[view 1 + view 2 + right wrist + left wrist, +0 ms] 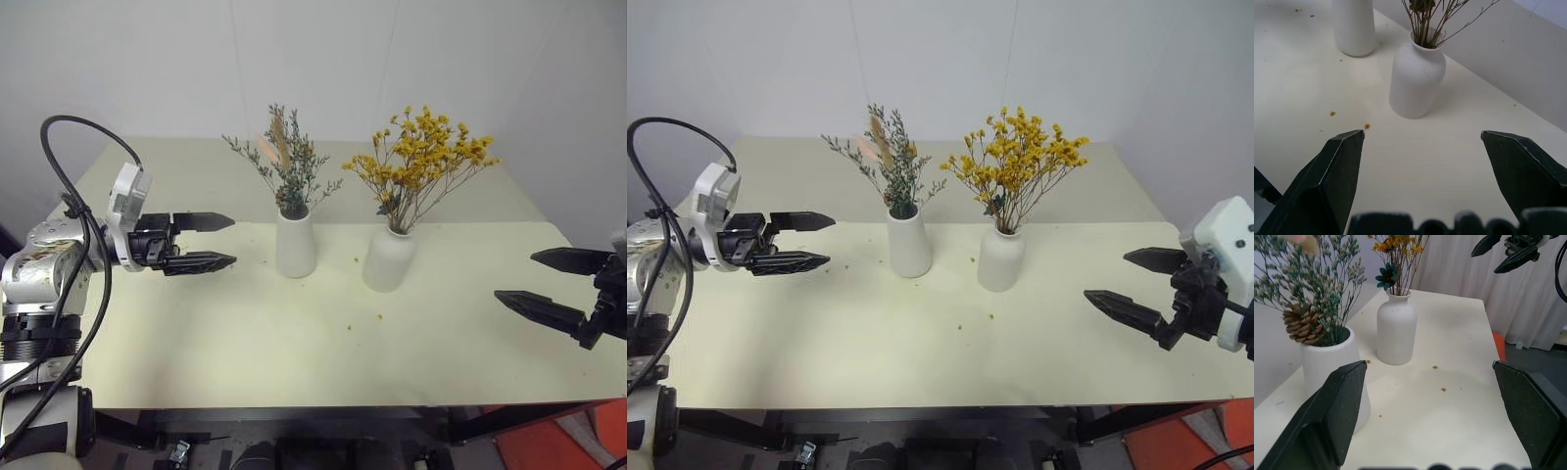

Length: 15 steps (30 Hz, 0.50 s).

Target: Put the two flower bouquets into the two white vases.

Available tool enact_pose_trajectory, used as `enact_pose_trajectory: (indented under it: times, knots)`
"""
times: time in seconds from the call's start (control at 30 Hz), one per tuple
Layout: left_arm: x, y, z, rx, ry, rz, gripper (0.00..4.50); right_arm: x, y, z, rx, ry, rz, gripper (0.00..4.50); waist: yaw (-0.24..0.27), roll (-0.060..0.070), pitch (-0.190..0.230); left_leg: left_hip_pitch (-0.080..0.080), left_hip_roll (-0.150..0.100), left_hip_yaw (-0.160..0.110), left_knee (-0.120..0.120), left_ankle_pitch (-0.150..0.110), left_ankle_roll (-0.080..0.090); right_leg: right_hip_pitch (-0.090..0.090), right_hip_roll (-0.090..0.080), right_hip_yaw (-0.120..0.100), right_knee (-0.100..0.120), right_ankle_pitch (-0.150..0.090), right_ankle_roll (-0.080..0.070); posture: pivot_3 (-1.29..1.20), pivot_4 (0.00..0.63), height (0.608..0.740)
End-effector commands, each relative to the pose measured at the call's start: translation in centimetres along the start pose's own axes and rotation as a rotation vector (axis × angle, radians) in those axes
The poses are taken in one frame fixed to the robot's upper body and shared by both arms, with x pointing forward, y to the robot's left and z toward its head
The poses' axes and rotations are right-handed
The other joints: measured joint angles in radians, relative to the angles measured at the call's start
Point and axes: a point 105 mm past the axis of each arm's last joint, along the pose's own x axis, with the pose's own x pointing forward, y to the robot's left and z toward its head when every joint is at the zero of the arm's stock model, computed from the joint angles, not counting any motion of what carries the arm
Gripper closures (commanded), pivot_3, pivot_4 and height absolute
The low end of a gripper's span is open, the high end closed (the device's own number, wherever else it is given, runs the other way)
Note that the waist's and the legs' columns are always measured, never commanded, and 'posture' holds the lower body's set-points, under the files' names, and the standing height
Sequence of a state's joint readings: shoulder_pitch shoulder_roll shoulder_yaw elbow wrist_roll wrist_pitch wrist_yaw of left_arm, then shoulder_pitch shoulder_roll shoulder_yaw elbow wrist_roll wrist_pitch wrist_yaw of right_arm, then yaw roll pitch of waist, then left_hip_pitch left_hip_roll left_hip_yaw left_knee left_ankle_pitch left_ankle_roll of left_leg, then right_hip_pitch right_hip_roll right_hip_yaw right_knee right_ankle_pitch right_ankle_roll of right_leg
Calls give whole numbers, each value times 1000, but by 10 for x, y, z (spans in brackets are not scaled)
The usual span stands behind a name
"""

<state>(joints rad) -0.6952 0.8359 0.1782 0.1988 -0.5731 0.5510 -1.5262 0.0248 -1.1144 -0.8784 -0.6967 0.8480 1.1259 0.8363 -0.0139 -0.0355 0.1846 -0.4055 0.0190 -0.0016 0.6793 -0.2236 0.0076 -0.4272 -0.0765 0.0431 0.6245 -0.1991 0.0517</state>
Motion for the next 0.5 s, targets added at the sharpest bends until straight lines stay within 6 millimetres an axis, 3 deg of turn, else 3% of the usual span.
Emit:
enact_pose_trajectory:
  times: [0.03,0.5]
  knots:
    - [-3,-6,15,58,-20,5,10,-7,-5,8,-53,-21,-34,0,0,0,0,0,0,0,0,0,0,0,0,0,0,0,0,0,150,740]
    - [2,-8,22,80,-18,5,10,-9,6,10,-60,-15,34,0,1,0,0,0,0,0,0,0,0,0,0,0,0,0,0,0,150,740]
